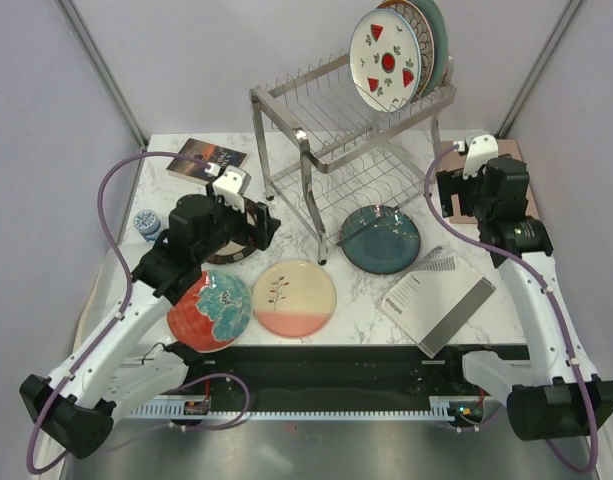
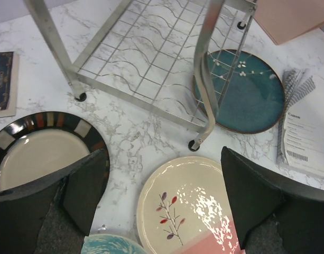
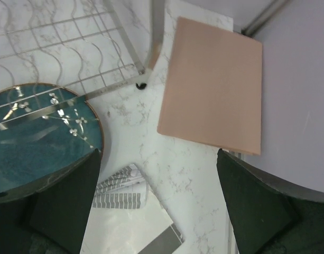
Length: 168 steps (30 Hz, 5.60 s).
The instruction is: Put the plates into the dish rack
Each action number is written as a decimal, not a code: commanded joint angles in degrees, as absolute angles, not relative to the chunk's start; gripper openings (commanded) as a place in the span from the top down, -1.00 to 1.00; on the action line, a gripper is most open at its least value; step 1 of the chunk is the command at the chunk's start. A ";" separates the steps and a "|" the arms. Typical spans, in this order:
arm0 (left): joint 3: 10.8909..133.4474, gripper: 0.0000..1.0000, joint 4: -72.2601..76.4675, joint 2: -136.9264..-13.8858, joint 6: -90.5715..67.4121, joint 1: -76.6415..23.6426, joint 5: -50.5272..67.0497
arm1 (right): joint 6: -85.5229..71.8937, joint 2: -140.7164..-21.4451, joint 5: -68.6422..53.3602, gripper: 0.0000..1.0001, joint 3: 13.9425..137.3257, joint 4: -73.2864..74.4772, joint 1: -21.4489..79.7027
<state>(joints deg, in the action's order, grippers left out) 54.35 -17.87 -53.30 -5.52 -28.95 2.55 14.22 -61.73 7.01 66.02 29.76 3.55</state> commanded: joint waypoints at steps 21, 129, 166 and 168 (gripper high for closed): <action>60.20 -0.64 -0.80 -75.93 -13.00 -40.69 -2.20 | 16.70 -66.96 -5.97 -0.96 64.42 12.58 2.64; 58.64 -0.77 -4.87 -88.49 -31.07 -31.91 10.26 | 28.65 -95.87 -46.73 -0.44 70.47 45.77 -12.83; 65.39 0.95 19.07 -119.44 -50.45 -35.51 25.22 | 33.83 -123.39 -54.93 -0.36 84.99 54.04 -12.66; 66.35 0.95 19.51 -119.97 -50.71 -35.51 25.66 | 36.55 -125.49 -55.28 -0.34 85.60 58.61 -12.04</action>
